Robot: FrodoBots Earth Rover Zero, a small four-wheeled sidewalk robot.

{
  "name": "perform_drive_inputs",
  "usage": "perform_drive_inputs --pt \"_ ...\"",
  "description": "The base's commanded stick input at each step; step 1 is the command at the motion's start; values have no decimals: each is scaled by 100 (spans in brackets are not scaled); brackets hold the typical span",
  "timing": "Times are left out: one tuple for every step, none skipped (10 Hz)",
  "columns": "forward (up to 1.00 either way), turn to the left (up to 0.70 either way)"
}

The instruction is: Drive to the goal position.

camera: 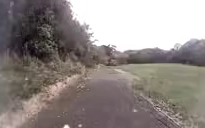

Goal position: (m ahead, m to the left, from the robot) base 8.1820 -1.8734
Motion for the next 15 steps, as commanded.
perform_drive_inputs --pt "100 0" --pt "100 0" --pt "100 0" --pt "100 0" --pt "100 0" --pt "100 0" --pt "100 0" --pt "100 0" --pt "100 0" --pt "100 0" --pt "100 0" --pt "100 0" --pt "100 0" --pt "100 -13" --pt "100 -16"
